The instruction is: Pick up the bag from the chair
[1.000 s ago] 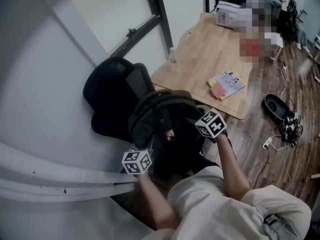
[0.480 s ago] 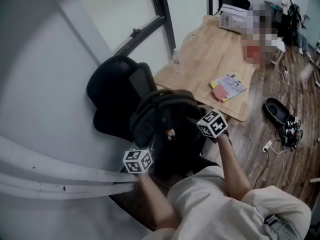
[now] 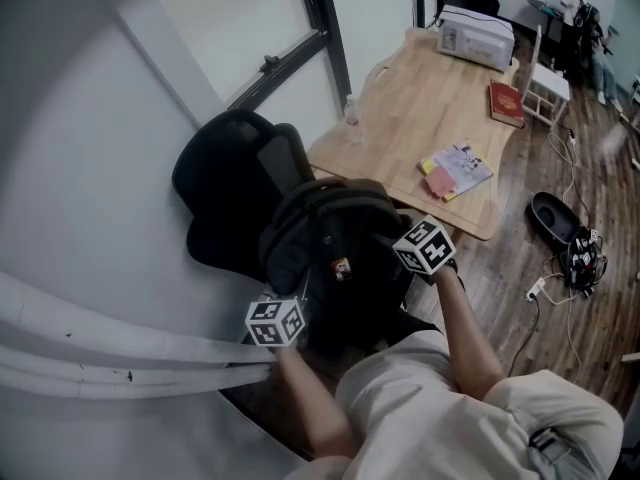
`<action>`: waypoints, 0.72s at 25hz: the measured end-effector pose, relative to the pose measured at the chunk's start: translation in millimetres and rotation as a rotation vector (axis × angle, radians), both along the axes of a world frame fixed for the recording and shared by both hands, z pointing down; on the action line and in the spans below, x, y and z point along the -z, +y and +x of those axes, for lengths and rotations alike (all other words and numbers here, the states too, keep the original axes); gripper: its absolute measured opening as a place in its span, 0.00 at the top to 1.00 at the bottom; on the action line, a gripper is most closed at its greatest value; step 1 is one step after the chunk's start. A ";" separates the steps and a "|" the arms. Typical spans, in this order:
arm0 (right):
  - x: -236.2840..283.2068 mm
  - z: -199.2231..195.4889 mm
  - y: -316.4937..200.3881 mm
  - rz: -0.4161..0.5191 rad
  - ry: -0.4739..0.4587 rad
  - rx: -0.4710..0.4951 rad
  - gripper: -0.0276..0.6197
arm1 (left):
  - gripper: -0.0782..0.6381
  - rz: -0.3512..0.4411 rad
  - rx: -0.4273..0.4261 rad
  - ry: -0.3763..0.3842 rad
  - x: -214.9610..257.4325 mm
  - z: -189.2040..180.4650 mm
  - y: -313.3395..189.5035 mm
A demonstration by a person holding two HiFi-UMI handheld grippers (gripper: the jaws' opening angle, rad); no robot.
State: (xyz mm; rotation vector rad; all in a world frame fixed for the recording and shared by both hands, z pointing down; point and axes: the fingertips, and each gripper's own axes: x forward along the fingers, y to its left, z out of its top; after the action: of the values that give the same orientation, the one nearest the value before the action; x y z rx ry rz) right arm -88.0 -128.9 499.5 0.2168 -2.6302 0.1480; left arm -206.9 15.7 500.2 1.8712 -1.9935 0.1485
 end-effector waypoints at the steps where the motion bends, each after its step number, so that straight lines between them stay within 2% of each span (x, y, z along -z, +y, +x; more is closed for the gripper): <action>1: 0.4 0.2 -0.3 0.000 -0.002 0.000 0.67 | 0.70 0.000 -0.003 -0.002 0.8 0.3 -0.3; 18: 5.1 3.2 0.5 0.033 -0.018 -0.001 0.67 | 0.70 -0.003 -0.023 -0.001 4.7 4.7 0.3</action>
State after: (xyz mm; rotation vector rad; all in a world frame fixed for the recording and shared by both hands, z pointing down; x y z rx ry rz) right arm -84.8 -128.4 494.4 0.2296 -2.6524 0.1072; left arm -202.3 16.0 495.6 1.8928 -1.9715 0.1585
